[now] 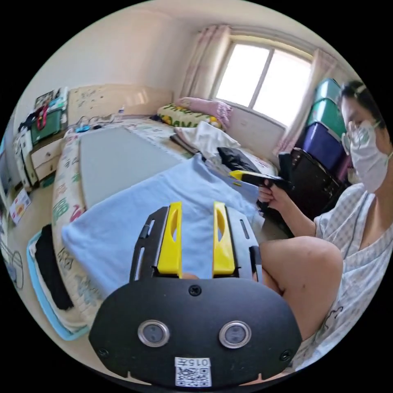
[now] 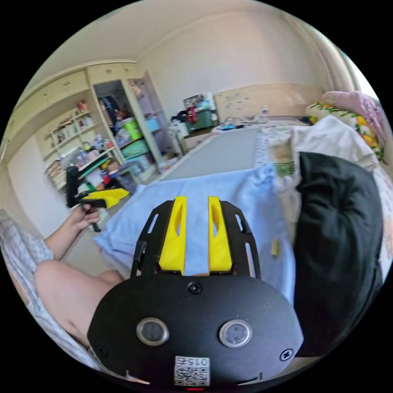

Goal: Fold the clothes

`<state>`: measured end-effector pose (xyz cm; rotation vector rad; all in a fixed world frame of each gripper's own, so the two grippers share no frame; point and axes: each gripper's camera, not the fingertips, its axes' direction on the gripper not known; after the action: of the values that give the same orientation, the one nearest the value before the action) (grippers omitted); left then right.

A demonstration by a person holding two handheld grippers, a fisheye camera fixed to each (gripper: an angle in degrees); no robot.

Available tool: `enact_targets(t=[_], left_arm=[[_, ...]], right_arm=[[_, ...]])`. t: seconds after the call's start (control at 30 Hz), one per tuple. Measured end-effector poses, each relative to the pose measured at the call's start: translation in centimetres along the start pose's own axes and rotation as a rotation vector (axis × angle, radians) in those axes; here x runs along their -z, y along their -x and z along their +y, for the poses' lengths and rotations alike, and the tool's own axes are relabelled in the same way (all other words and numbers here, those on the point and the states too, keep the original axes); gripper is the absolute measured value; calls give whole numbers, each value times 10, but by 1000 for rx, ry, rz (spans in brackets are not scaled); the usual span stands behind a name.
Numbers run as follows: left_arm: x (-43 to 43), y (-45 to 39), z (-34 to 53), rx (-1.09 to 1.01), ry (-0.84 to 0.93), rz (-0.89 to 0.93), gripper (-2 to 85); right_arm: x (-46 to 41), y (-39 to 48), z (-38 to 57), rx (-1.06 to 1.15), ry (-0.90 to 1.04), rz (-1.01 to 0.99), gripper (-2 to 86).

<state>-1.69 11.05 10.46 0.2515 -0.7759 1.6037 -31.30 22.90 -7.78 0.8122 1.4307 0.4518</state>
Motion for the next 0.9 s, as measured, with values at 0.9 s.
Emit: enact_targets(t=[0.9], left_arm=[[-220, -67, -82, -180, 448, 273, 0]], right_arm=[[-190, -142, -18, -24, 435, 227, 27]])
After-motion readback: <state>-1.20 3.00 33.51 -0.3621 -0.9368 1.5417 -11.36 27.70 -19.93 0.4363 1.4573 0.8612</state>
